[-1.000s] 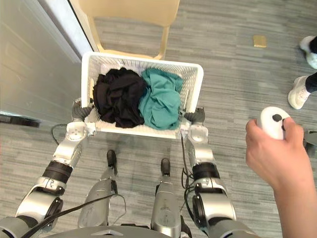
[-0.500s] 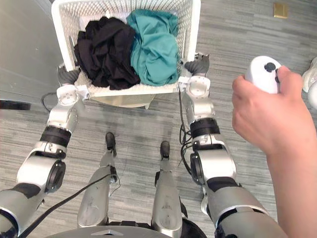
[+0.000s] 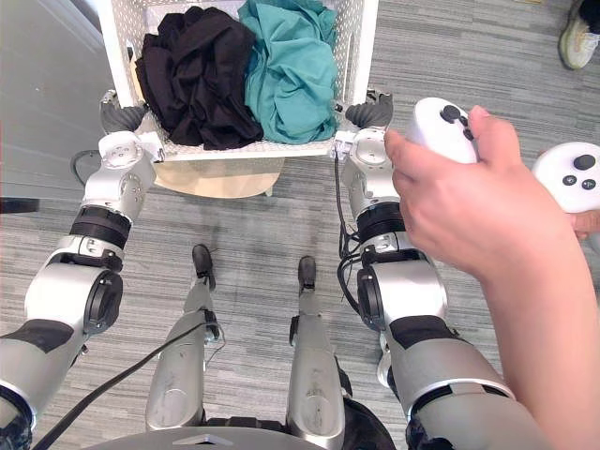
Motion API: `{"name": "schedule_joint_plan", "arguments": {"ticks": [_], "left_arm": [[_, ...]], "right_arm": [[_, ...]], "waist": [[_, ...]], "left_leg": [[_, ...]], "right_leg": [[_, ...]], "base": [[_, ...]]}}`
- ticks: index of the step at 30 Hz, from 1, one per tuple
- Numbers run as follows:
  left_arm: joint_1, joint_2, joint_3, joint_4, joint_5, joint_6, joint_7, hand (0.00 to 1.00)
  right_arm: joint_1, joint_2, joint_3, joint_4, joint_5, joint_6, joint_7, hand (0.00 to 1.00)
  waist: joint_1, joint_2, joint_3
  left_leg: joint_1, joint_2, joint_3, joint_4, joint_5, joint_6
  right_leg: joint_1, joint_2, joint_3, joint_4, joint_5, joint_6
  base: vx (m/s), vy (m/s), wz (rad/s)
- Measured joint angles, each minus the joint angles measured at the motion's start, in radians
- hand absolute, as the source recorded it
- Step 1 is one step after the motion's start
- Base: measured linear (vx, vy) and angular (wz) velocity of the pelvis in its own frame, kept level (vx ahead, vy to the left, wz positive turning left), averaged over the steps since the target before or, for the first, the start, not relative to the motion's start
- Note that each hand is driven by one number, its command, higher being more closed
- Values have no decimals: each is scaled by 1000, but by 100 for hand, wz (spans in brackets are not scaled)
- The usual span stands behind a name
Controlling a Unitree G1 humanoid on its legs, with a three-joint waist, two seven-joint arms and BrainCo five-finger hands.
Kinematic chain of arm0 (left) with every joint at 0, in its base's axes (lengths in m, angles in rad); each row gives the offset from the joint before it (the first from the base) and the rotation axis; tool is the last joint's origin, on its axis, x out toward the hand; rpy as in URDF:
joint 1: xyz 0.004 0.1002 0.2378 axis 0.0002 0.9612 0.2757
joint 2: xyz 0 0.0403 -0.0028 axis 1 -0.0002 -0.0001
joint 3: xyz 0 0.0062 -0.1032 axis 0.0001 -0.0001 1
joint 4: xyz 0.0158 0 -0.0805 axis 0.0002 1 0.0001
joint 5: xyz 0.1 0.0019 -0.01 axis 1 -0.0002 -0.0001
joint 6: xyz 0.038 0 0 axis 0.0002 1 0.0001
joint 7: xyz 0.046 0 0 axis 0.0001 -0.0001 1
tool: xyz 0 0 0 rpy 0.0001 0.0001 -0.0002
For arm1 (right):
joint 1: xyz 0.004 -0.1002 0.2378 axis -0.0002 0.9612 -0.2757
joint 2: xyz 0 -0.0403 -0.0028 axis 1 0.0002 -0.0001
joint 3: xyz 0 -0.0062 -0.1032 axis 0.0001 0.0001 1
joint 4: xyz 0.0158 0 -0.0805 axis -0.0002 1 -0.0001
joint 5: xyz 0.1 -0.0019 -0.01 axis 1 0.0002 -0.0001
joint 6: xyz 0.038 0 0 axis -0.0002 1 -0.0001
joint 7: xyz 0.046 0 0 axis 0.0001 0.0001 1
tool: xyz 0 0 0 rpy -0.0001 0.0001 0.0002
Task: Pick up the laundry basket with both hands and put the clothes into the washing machine.
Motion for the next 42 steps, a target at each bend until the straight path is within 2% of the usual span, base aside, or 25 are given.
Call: {"name": "schedule_joint_plan", "arguments": {"ticks": [4,7,12,18,23,26,31,38,42], "left_arm": [[-39,3,48,-2,-1,-12,7,0],[-72,2,73,-2,-4,-18,38,0],[-78,1,94,-3,12,-20,69,0],[-77,-2,96,-15,57,-15,129,0],[-30,-14,95,-173,130,-13,189,0],[-2,-88,76,-221,135,-13,185,0],[15,-202,-8,-247,150,-14,182,0],[114,-217,-30,-365,150,-18,183,0],[188,-225,-68,-483,182,-20,185,0]], "right_arm": [[-4,-1,26,3,27,-1,1,0],[-4,2,56,39,35,2,7,0],[-4,17,105,43,37,3,41,0],[-6,15,149,24,59,3,41,0],[-10,-5,184,-49,117,1,38,0],[-31,37,238,-113,157,-18,44,0],[-63,105,243,-134,176,-32,57,0],[-33,100,206,-140,189,-30,41,0],[83,77,176,-259,182,-34,42,0]], "waist": [[6,0,0],[6,0,0],[0,0,0],[-6,0,0],[-9,0,0],[-5,0,0],[-4,0,0],[-1,1,1],[5,2,1]], "left_leg": [[0,7,10,-10,7,-10],[0,11,14,-10,9,-12],[0,13,17,-9,10,-13],[9,15,17,-9,12,-16],[24,15,14,-5,12,-16],[48,15,11,-4,11,-16],[52,15,-14,-5,12,-15],[89,13,-29,-5,13,-15],[117,11,-34,-6,11,-16]], "right_leg": [[-10,7,-5,0,3,-4],[-12,9,-6,0,5,-7],[-14,13,-7,0,8,-8],[-13,17,-12,10,10,-9],[1,22,-13,14,10,-10],[25,23,-15,12,10,-10],[37,23,-31,6,14,-16],[82,21,-50,7,14,-16],[114,18,-56,6,8,-16]], "base": [[-45,-25,-7],[-21,-16,-2],[-7,-11,-2],[-2,-12,-1],[-24,-35,1],[-46,-37,1],[-58,-33,3],[-34,-33,8],[-43,-40,6]]}}
